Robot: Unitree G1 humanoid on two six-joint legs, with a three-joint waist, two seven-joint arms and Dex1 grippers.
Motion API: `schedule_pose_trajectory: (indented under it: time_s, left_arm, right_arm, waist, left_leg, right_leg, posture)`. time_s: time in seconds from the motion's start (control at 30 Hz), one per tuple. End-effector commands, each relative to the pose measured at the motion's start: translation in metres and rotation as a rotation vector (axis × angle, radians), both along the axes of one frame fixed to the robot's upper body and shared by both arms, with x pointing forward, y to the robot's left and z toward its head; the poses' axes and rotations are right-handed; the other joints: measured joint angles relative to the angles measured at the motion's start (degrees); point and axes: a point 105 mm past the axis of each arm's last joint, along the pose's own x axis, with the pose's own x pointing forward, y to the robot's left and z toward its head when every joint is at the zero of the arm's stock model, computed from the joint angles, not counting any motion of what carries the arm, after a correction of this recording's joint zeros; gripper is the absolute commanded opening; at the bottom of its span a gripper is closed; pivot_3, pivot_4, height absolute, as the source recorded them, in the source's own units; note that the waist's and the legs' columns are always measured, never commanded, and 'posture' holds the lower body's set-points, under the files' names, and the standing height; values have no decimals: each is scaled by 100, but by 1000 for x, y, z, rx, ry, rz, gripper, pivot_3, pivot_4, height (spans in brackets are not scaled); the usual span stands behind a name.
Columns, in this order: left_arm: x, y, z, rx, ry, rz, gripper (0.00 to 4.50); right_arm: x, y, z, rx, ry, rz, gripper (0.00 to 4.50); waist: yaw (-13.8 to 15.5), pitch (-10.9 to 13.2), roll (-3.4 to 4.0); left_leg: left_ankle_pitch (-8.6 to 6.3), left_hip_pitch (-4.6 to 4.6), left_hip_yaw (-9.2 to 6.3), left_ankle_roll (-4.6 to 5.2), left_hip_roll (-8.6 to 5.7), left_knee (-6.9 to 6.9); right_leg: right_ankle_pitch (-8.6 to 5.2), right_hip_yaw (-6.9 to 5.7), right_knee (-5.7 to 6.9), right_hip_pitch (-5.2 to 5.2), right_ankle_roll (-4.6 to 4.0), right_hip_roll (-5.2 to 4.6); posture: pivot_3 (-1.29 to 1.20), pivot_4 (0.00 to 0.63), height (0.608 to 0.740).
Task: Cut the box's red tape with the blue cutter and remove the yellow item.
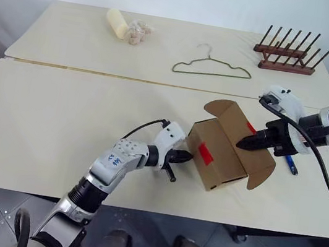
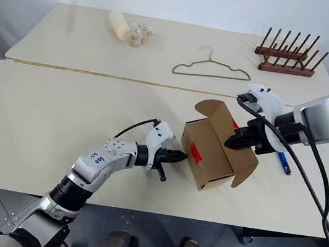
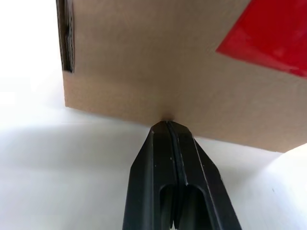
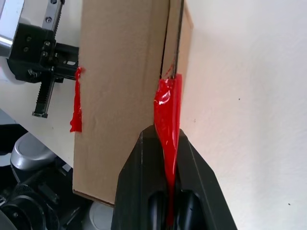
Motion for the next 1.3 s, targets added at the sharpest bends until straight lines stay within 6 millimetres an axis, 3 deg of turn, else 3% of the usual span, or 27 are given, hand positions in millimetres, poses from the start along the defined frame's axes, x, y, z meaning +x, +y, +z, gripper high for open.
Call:
schedule_pose_trajectory:
  time_s: [0.03, 0.27, 0.43, 0.53, 0.73, 1.0, 1.17, 1.3]
  left_arm:
    - [-10, 1, 20, -21, -49, -43, 0]
    - [-23, 14, 34, 6, -72, -86, 0]
    - [-41, 18, 63, -17, -109, -213, 0]
    - [-39, 13, 91, -69, -185, -243, 0]
    - [-38, -8, 127, -165, -254, -315, 0]
    - [-25, -53, 127, -188, -255, -368, 0]
    - [-27, -79, 100, -121, -214, -414, 0]
    - [-35, -81, 79, -50, -185, -452, 0]
  right_arm:
    - [-3, -1, -12, -57, 20, 1, 53]
    - [1, -6, -8, -88, -28, -30, 53]
    - [3, -8, -6, -101, -46, -45, 53]
    - [4, -8, -5, -99, -49, -47, 53]
    - [5, -6, -3, -92, -52, -50, 53]
    - [7, -2, -1, -85, -57, -41, 53]
    - [8, -1, 0, -87, -70, -44, 53]
    - [8, -1, 0, -87, -73, -47, 53]
  waist:
    - [0, 0, 0]
    - [-1, 0, 0]
    - [-15, 1, -1]
    - [-3, 2, -4]
    - [-13, 5, -8]
    - [-16, 7, -14]
    - [-16, 7, -14]
    - [-24, 7, -14]
  left_leg:
    - [0, 0, 0, 0, 1, 0]
    - [0, 0, -1, 0, 1, 2]
    - [0, 0, 0, 0, 3, 2]
    - [0, -1, -1, 0, 2, 7]
    - [0, -1, 1, 0, 2, 4]
    - [1, 0, 4, 1, 1, 6]
    - [1, 1, 6, 2, 1, 6]
    - [1, 1, 7, 2, 2, 3]
  right_leg:
    - [0, 0, 0, 0, 0, 0]
    - [0, 0, 1, 0, 0, 0]
    - [0, 1, 1, 0, 0, 0]
    - [0, 1, 2, 1, 0, 0]
    - [1, 0, 0, 1, -1, 0]
    - [1, 1, 2, 1, -1, 0]
    - [1, 1, 2, 1, 0, 0]
    - [1, 1, 3, -2, 0, 1]
  posture:
    - [0, 150, 740]
    - [0, 150, 740]
    - [0, 150, 740]
    - [0, 150, 740]
    - [0, 150, 740]
    - [0, 150, 740]
    - [0, 150, 740]
    - [0, 150, 740]
